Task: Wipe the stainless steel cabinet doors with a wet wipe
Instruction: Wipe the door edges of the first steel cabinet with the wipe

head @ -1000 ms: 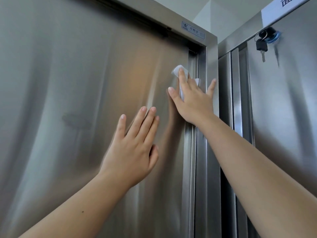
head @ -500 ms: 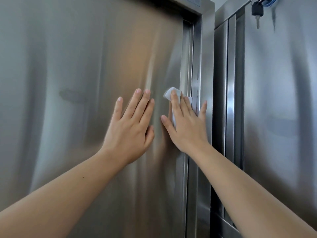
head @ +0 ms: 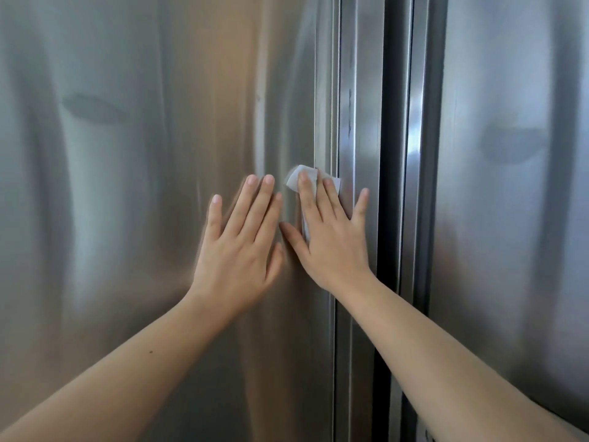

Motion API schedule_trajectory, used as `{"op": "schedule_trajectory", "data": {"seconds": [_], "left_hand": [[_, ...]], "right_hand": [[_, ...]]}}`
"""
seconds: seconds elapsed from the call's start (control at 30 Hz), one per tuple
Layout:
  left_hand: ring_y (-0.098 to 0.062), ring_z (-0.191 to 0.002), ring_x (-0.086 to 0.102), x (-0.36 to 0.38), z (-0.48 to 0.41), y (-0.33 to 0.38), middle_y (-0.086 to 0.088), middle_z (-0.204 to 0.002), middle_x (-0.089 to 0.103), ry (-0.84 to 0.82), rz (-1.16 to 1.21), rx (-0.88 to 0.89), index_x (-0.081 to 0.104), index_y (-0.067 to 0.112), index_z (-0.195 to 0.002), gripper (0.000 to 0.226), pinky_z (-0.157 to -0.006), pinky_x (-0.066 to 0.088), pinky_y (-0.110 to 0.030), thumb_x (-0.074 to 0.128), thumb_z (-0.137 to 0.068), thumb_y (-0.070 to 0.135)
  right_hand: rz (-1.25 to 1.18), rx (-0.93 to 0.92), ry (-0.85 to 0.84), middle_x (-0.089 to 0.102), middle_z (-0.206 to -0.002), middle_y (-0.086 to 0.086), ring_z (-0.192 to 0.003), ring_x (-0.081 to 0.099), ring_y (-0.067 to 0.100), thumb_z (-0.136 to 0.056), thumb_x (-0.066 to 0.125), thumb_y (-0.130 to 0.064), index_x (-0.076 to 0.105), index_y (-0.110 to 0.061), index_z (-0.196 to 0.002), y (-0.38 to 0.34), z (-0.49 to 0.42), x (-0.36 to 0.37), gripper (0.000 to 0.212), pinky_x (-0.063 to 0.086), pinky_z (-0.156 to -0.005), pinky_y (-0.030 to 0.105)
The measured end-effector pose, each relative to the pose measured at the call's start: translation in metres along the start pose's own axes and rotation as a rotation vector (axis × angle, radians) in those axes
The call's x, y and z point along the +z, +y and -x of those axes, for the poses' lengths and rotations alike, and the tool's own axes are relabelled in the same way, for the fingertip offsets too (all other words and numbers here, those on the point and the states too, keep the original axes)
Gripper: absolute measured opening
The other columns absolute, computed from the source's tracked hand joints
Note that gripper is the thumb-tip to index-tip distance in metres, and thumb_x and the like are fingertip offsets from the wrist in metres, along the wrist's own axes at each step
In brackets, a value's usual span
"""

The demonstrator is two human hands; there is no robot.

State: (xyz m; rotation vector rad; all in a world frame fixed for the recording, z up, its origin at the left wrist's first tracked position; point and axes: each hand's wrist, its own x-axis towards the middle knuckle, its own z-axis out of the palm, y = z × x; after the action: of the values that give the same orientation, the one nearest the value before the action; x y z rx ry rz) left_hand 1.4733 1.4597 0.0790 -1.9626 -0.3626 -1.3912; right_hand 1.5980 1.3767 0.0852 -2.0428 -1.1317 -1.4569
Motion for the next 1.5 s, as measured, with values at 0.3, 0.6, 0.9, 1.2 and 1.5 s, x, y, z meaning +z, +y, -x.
{"op": "schedule_trajectory", "data": {"seconds": [0.3,0.6,0.9,1.2,1.5], "left_hand": [[-0.032,-0.135,0.031,0.005,0.055,0.023,-0.015,-0.146,0.035,-0.020,0.047,0.017,0.040,0.002,-0.139,0.055,-0.110,0.009,-0.049,0.035,-0.089,0.025],[-0.028,-0.136,0.029,0.011,0.125,0.047,-0.014,-0.145,0.035,-0.097,0.072,0.005,0.041,0.003,-0.137,0.055,-0.108,0.015,-0.051,0.038,-0.087,0.025],[-0.020,-0.144,0.004,0.023,0.193,0.070,-0.013,-0.150,0.022,-0.204,0.166,-0.110,0.025,0.005,-0.143,0.058,-0.112,0.002,-0.051,0.034,-0.090,0.028],[-0.017,-0.143,0.010,0.041,0.239,0.079,-0.005,-0.157,0.007,-0.207,0.058,-0.011,0.019,0.009,-0.148,0.060,-0.113,-0.004,-0.047,0.033,-0.094,0.031],[-0.016,-0.143,0.012,0.052,0.245,0.078,-0.005,-0.157,0.004,-0.116,-0.003,0.026,0.020,0.009,-0.148,0.061,-0.113,0.000,-0.047,0.032,-0.094,0.035]], "right_hand": [[-0.105,0.060,-0.108,0.015,-0.156,0.008,-0.144,0.010,0.021,-0.094,0.016,-0.054,-0.007,-0.022,-0.145,-0.017,0.067,0.018,0.064,-0.026,-0.104,0.047],[-0.137,0.074,-0.227,0.026,-0.152,0.012,-0.140,0.024,0.025,-0.092,0.028,-0.052,0.011,-0.018,-0.145,-0.028,0.145,0.035,0.065,0.001,-0.103,0.058],[-0.147,0.112,-0.341,0.017,-0.152,0.009,-0.139,0.023,0.026,-0.091,0.032,-0.054,0.006,-0.019,-0.146,-0.043,0.224,0.059,0.070,0.007,-0.099,0.063],[-0.188,0.108,-0.484,0.017,-0.151,0.010,-0.139,0.021,0.027,-0.090,0.030,-0.051,0.010,-0.020,-0.146,-0.050,0.288,0.075,0.067,0.013,-0.095,0.065],[-0.257,0.173,-0.359,0.009,-0.153,0.010,-0.142,0.011,0.024,-0.093,0.030,-0.050,0.006,-0.022,-0.148,-0.055,0.264,0.078,0.066,-0.004,-0.096,0.065]]}}
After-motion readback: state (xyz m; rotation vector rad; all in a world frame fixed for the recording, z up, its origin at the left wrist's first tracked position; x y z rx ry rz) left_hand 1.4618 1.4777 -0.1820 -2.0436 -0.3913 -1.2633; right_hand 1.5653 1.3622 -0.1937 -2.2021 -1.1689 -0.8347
